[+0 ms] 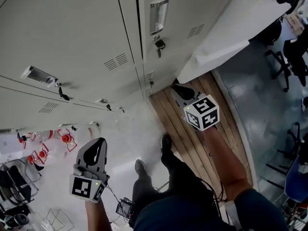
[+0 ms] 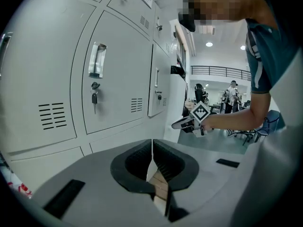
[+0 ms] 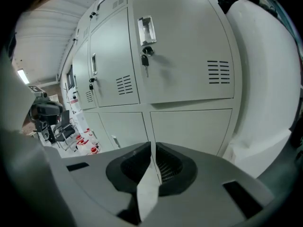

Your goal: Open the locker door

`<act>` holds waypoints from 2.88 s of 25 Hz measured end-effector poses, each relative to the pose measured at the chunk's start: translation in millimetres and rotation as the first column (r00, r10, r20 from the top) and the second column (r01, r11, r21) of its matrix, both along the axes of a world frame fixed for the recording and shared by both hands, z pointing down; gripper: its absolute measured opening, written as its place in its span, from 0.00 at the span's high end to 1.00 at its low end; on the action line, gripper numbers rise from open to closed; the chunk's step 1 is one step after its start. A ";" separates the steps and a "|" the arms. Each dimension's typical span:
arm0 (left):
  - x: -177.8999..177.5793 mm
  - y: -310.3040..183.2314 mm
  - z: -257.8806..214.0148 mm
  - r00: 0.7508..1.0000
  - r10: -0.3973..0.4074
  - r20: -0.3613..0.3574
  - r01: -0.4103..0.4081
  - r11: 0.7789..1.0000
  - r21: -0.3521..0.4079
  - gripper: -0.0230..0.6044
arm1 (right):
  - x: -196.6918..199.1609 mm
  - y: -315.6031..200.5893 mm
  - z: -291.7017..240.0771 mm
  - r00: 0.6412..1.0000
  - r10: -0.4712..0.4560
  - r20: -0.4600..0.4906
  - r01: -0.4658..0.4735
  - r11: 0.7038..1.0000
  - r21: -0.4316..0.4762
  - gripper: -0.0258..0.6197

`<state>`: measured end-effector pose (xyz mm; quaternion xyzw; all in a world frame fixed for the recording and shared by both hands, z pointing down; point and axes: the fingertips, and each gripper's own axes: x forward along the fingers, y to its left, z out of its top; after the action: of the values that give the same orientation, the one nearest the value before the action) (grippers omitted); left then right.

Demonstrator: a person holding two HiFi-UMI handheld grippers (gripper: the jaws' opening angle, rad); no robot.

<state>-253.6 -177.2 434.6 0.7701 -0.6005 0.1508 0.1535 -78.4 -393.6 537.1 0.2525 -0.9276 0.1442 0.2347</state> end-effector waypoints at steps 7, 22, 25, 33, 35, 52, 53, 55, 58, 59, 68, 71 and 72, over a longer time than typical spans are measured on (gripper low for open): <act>-2.7 -3.1 32.3 0.998 -0.031 -0.050 0.028 0.999 -0.047 0.92 | -22.7 -18.3 52.4 0.999 -0.033 -0.015 0.033 0.999 -0.041 0.90; -19.1 0.9 87.5 0.997 -0.054 -0.061 0.047 0.993 -0.110 0.92 | -80.6 -60.2 145.3 0.992 -0.094 -0.082 0.092 0.995 -0.032 0.90; -25.6 1.8 97.5 0.997 -0.054 -0.050 0.048 0.992 -0.117 0.92 | -92.2 -65.9 158.3 0.990 -0.107 -0.095 0.105 0.994 -0.029 0.90; -39.0 0.5 113.4 0.996 -0.068 -0.059 0.060 0.990 -0.130 0.92 | -117.1 -71.5 189.0 0.984 -0.129 -0.127 0.126 0.992 -0.032 0.75; -41.2 1.3 115.9 0.996 -0.071 -0.059 0.062 0.989 -0.136 0.92 | -122.2 -74.9 194.3 0.984 -0.123 -0.132 0.120 0.992 -0.027 0.75; -30.5 0.2 129.2 0.998 -0.029 -0.062 0.019 0.988 -0.151 0.92 | -58.7 -72.4 207.5 0.983 0.120 -0.137 -0.114 0.992 0.050 0.90; -28.2 -0.3 130.5 0.998 -0.020 -0.061 0.011 0.988 -0.152 0.92 | -39.0 -81.8 208.0 0.973 0.189 -0.136 -0.183 0.982 0.052 0.90; -22.0 -0.1 134.8 0.998 -0.005 -0.063 -0.005 0.987 -0.160 0.92 | -14.4 -89.4 201.3 0.958 0.250 -0.138 -0.243 0.968 0.064 0.90; -9.5 0.2 138.5 0.997 0.016 -0.072 -0.029 0.983 -0.180 0.92 | -45.4 -58.2 188.8 0.983 0.130 -0.132 -0.120 0.990 0.081 0.90; -5.9 -1.4 136.8 0.997 0.022 -0.074 -0.036 0.983 -0.179 0.92 | -64.0 -46.5 189.7 0.988 0.084 -0.128 -0.076 0.995 0.070 0.89; -15.5 -1.7 130.3 0.997 0.004 -0.073 -0.016 0.986 -0.166 0.92 | -96.4 -61.2 215.0 0.947 0.290 -0.136 -0.289 0.957 0.022 0.66; -17.3 -1.4 131.0 0.997 0.006 -0.074 -0.019 0.985 -0.169 0.92 | -93.3 -51.4 214.3 0.950 0.282 -0.134 -0.280 0.959 0.039 0.75; -17.5 -1.9 131.0 0.997 0.012 -0.073 -0.024 0.985 -0.171 0.92 | -89.2 -47.9 214.4 0.950 0.285 -0.129 -0.283 0.958 0.039 0.75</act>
<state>-271.1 -179.1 565.6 0.7643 -0.5724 0.1759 0.2393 -167.6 -441.5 751.6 0.3947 -0.8652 0.1500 0.2706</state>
